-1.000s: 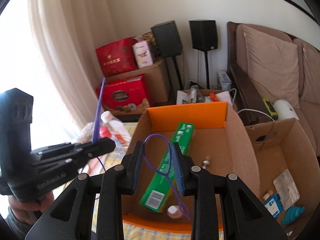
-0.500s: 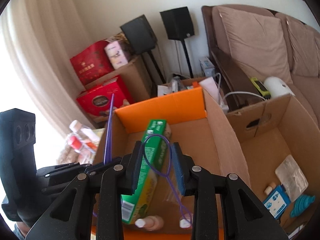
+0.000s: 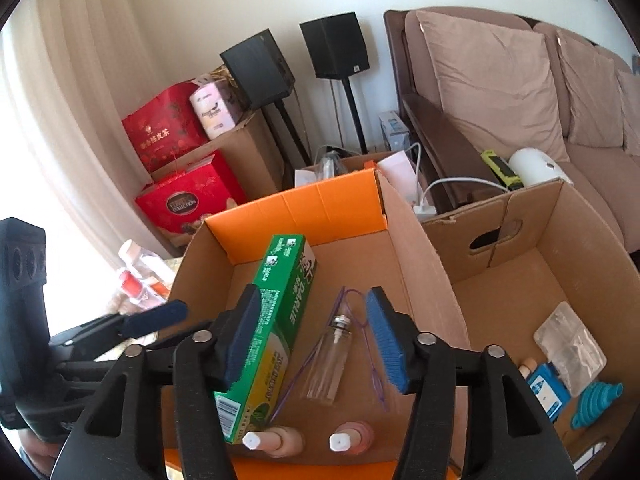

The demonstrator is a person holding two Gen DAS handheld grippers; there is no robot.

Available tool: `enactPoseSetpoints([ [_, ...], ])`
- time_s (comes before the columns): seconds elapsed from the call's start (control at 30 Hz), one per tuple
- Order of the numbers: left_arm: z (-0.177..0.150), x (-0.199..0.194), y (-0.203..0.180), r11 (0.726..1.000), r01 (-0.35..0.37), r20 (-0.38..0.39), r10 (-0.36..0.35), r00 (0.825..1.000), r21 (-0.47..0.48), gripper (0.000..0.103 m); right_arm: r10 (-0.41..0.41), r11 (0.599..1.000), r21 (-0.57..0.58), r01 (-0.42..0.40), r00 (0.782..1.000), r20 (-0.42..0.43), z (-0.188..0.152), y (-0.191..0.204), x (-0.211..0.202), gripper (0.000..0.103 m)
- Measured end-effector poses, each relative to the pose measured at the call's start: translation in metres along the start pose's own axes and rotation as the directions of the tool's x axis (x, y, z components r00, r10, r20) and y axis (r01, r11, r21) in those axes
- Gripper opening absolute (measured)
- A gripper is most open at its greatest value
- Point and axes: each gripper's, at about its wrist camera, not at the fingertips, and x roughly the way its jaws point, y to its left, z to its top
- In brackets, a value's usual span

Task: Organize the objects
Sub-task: 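Lower both purple tools into the box and open both grippers, then withdraw both open grippers from the box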

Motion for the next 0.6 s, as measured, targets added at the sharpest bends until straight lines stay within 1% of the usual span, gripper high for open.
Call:
enactPoseSetpoints([
  [0.07, 0.000, -0.009, 0.004, 1.000, -0.001, 0.011, 0.001, 1.000, -0.007, 0.072, -0.013, 1.000, -0.018, 0.013, 1.000, 0.009, 0.001, 0.006, -0.004, 0.064],
  [0.1, 0.000, -0.013, 0.005, 1.000, -0.006, 0.018, 0.006, 1.000, -0.007, 0.073, -0.021, 0.999, -0.027, 0.022, 1.000, 0.016, 0.001, 0.009, -0.006, 0.065],
  [0.2, -0.001, -0.028, 0.010, 0.999, -0.033, 0.046, 0.033, 0.998, -0.002, 0.079, -0.045, 0.998, -0.048, 0.046, 0.999, 0.027, 0.001, 0.016, -0.011, 0.079],
  [0.23, -0.002, -0.034, 0.011, 0.999, -0.042, 0.056, 0.042, 0.998, -0.001, 0.080, -0.048, 0.997, -0.055, 0.049, 0.998, 0.030, 0.001, 0.019, -0.013, 0.080],
  [0.27, -0.002, -0.037, 0.012, 0.999, -0.046, 0.062, 0.046, 0.997, 0.000, 0.084, -0.048, 0.997, -0.061, 0.050, 0.998, 0.030, 0.001, 0.021, -0.014, 0.080],
  [0.33, -0.003, -0.046, 0.016, 0.998, -0.057, 0.081, 0.057, 0.995, -0.005, 0.091, -0.053, 0.995, -0.077, 0.056, 0.998, 0.032, -0.001, 0.027, -0.017, 0.085],
  [0.5, -0.007, -0.068, 0.028, 0.996, -0.081, 0.115, 0.083, 0.990, -0.028, 0.099, -0.057, 0.992, -0.113, 0.061, 0.998, 0.035, -0.005, 0.045, -0.022, 0.091],
  [0.57, -0.008, -0.075, 0.033, 0.995, -0.088, 0.123, 0.092, 0.988, -0.036, 0.101, -0.050, 0.991, -0.120, 0.054, 0.998, 0.034, -0.005, 0.051, -0.024, 0.096],
  [0.6, -0.009, -0.079, 0.035, 0.995, -0.094, 0.127, 0.098, 0.987, -0.037, 0.102, -0.045, 0.991, -0.123, 0.049, 0.998, 0.035, -0.006, 0.054, -0.025, 0.101],
])
